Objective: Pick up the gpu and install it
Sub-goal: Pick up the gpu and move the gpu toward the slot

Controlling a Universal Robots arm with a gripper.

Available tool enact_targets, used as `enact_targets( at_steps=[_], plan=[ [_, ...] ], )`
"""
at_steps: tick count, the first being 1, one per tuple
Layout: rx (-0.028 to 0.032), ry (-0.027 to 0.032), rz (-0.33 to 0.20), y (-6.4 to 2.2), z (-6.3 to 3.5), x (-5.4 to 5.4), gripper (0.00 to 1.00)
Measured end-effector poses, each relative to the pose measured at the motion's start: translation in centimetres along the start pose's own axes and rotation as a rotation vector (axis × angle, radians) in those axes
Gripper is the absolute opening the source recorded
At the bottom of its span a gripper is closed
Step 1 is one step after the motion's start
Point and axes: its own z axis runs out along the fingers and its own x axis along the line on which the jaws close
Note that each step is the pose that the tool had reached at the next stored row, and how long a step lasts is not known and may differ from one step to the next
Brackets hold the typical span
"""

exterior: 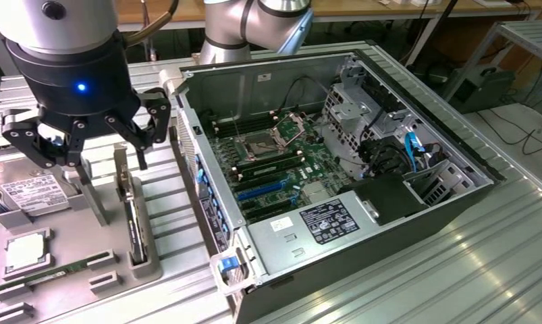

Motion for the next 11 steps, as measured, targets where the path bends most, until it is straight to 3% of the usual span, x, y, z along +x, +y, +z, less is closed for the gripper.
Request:
enact_targets(
  at_steps=[11],
  plan=[
    [0.0004, 0.0001, 0.000, 0.01, 0.90, -0.02, 0.66]
  ],
)
